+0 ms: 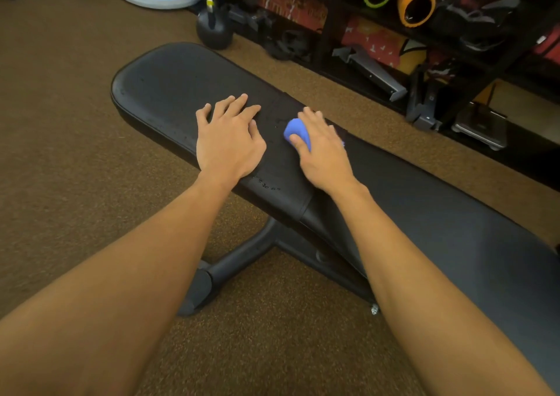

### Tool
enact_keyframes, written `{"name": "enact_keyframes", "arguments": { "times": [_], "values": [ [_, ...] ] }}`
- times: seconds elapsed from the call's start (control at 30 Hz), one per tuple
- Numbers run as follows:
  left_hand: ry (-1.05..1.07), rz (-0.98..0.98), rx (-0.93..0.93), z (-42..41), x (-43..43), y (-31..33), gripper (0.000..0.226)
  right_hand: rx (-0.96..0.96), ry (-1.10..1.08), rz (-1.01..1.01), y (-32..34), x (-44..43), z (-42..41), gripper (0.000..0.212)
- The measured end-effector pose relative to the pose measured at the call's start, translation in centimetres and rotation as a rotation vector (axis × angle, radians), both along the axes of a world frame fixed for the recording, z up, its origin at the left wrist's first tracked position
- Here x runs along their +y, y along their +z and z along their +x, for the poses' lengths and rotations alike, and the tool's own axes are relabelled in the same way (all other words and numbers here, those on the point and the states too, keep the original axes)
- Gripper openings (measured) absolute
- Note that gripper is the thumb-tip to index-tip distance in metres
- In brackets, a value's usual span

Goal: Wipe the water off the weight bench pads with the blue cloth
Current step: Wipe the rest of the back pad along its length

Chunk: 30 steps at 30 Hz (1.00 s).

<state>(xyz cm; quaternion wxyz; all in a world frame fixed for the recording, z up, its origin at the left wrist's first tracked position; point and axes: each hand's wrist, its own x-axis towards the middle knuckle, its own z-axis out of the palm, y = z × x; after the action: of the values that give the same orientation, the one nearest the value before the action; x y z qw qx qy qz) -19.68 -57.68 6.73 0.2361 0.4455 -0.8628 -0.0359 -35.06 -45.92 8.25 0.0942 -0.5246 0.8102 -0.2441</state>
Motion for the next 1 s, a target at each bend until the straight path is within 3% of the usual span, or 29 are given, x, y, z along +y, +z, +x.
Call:
{"name": "enact_keyframes", "arguments": {
  "times": [0.17, 0.33, 0.57, 0.77, 0.93, 1.0],
  "values": [
    [-0.032, 0.024, 0.009, 0.2, -0.1, 0.1, 0.047, 0.049, 0.341, 0.012, -0.1, 4.5, 1.1, 0.059],
    [-0.061, 0.037, -0.022, 0.3, -0.4, 0.2, 0.044, 0.005, 0.031, 0.035, 0.0, 1.6, -0.6, 0.059],
    [-0.187, 0.144, -0.09, 0.7, -1.1, 1.0, 0.046, 0.035, 0.337, 0.026, 0.1, 6.0, 3.2, 0.059],
    [-0.275, 0.221, -0.194, 1.2, -2.6, 2.2, 0.047, 0.001, 0.093, 0.031, 0.4, 3.6, 4.6, 0.058],
    [-0.325, 0.057, -0.204, 2.9, -3.3, 1.6, 0.046, 0.1, 0.351, -0.013, -0.5, 7.7, 6.5, 0.058],
    [-0.302, 0.038, -0.184, 2.8, -3.0, 1.2, 0.047, 0.073, 0.275, -0.026, -0.7, 8.4, 5.1, 0.057]
  ]
}}
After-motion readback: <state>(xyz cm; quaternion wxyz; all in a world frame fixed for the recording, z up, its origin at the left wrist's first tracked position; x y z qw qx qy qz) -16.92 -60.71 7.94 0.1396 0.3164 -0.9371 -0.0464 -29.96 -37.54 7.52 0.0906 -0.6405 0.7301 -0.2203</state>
